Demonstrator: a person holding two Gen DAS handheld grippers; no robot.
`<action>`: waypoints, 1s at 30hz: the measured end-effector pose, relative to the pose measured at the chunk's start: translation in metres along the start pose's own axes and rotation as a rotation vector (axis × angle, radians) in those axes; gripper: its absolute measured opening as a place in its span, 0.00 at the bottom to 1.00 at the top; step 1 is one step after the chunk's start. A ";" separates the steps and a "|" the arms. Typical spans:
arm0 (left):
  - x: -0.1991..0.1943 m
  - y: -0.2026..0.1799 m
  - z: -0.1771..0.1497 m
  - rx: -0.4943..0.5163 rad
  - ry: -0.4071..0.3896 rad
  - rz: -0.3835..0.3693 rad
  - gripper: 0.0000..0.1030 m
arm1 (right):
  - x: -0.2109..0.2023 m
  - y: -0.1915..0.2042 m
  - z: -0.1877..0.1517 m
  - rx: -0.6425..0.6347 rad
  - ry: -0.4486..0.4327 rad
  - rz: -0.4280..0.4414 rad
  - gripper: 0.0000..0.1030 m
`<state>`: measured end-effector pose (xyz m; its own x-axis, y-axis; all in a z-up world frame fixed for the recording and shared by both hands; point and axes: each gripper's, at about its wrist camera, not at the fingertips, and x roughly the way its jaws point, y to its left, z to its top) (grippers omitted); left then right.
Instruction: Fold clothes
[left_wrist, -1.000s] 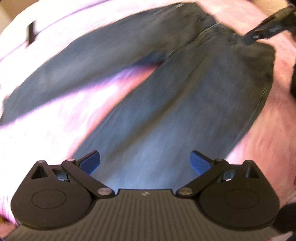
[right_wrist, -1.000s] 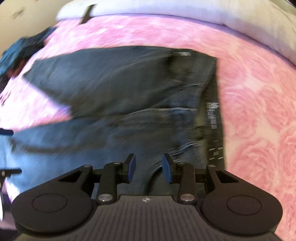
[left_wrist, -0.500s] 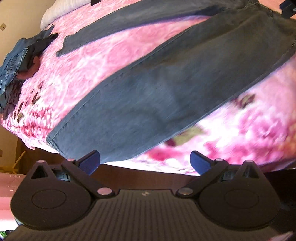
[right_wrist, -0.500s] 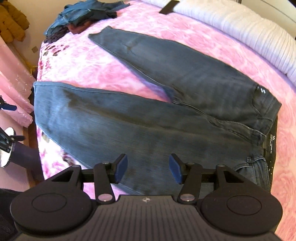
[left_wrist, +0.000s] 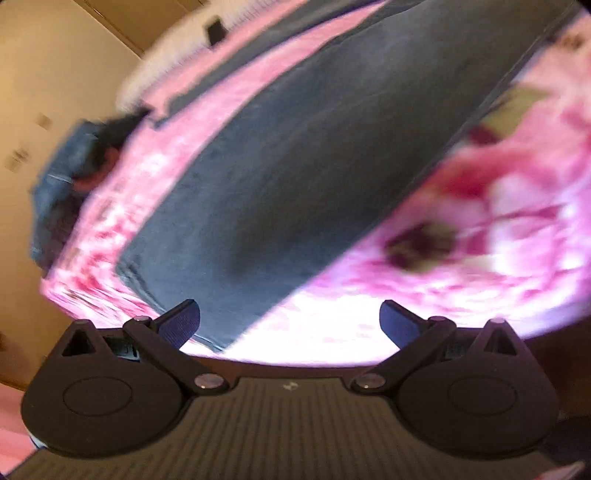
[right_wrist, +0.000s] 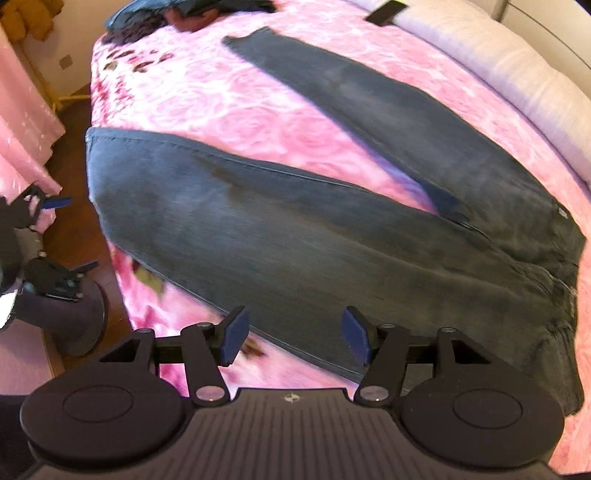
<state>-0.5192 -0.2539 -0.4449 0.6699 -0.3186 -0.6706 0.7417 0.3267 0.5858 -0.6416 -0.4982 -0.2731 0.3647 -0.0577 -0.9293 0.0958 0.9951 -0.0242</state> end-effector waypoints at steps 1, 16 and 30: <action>0.004 -0.004 -0.003 0.014 -0.036 0.039 0.99 | 0.006 0.007 0.003 -0.022 0.006 -0.002 0.60; -0.018 0.022 0.009 0.083 -0.200 0.129 0.47 | 0.022 0.004 -0.008 -0.030 0.017 -0.093 0.62; -0.036 0.075 0.094 0.010 -0.033 -0.054 0.15 | 0.028 -0.085 -0.112 -0.279 -0.018 -0.289 0.75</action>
<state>-0.4845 -0.3012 -0.3339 0.6298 -0.3651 -0.6856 0.7768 0.2995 0.5540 -0.7439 -0.5758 -0.3380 0.3756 -0.3376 -0.8631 -0.0570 0.9211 -0.3851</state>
